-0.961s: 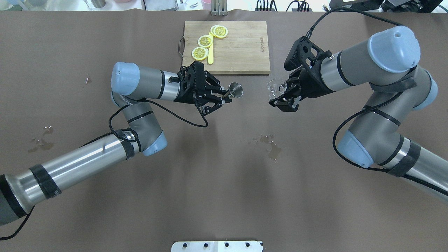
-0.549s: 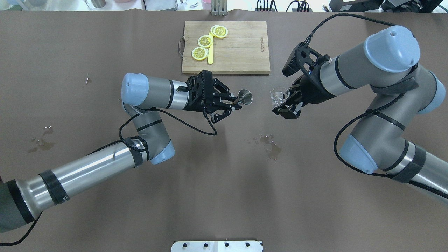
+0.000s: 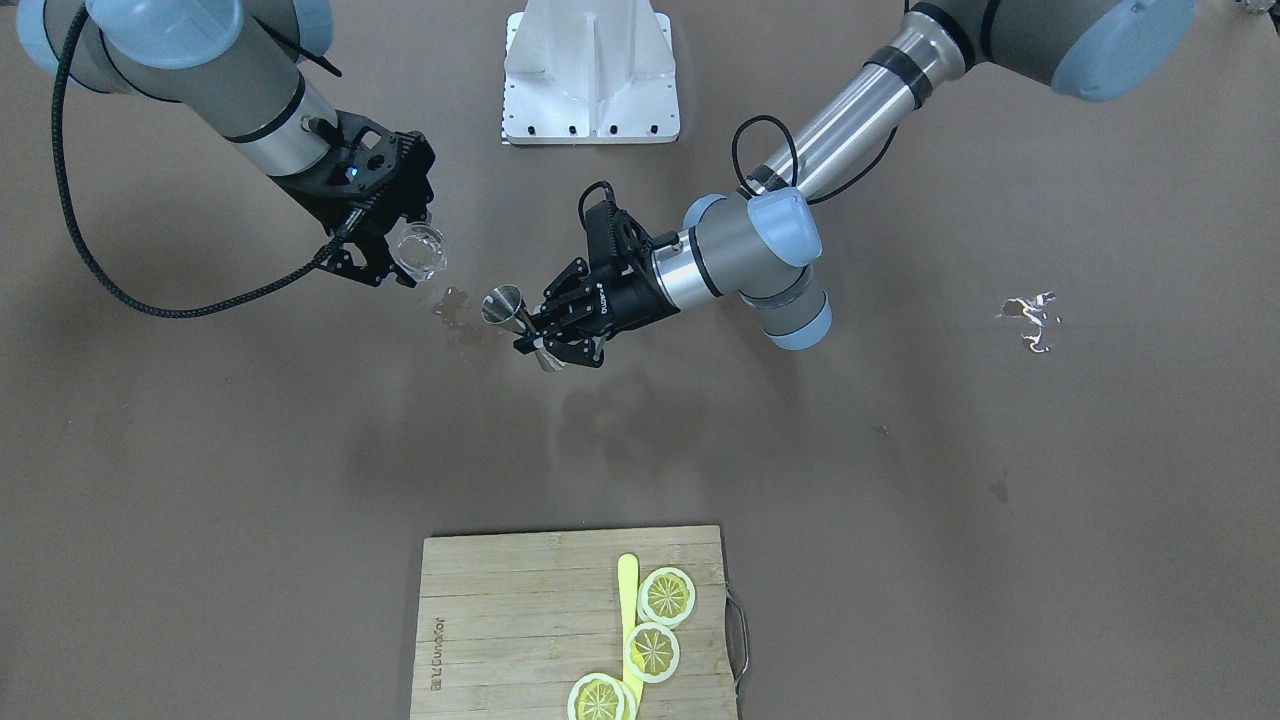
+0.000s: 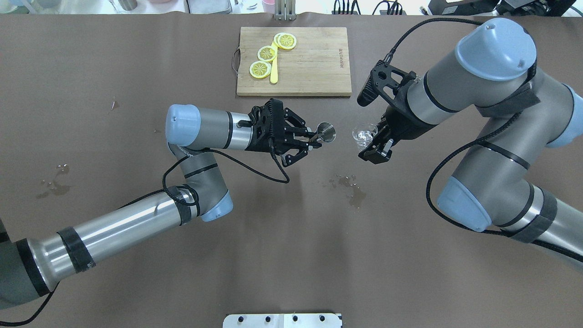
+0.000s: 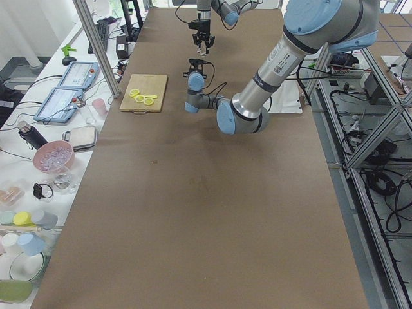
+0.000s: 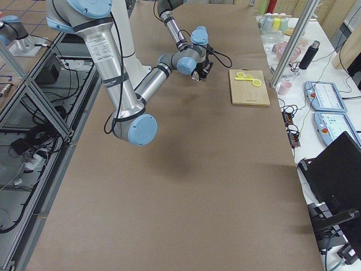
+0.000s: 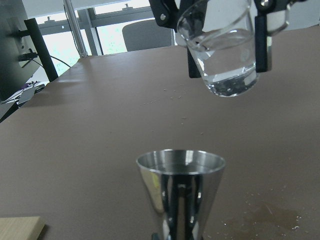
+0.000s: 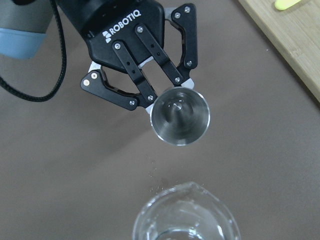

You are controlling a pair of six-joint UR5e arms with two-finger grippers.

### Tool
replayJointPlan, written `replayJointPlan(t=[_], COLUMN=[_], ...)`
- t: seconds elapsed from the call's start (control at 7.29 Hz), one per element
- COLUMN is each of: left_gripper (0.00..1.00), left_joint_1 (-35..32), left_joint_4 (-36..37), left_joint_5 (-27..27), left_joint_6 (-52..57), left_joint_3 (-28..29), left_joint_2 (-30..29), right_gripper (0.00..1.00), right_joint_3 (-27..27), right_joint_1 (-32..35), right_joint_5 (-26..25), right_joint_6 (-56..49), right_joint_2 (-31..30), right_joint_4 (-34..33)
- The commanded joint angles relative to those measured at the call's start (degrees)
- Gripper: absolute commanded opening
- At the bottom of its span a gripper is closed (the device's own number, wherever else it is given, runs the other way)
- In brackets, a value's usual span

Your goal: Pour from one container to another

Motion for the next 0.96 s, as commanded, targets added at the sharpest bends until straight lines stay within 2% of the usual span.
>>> replayJointPlan(t=[0.0, 0.55, 0.82], left_gripper=[0.00, 0.00, 0.00], left_joint_1=[0.44, 0.44, 0.52], left_joint_4=[-0.08, -0.26, -0.52], left_joint_5=[0.67, 0.67, 0.67], left_joint_6=[-0.09, -0.09, -0.36], left_joint_3=[-0.06, -0.06, -0.06], left_joint_2=[-0.01, -0.10, -0.10], right_gripper=[0.00, 0.00, 0.00], right_joint_3=[-0.10, -2.12, -5.18], right_joint_1=[-0.52, -0.52, -0.17], right_joint_5=[0.06, -0.21, -0.21], right_joint_6=[-6.39, -10.72, -12.38], right_joint_2=[1.95, 4.59, 8.44], right_joint_4=[-6.39, -9.47, -12.71])
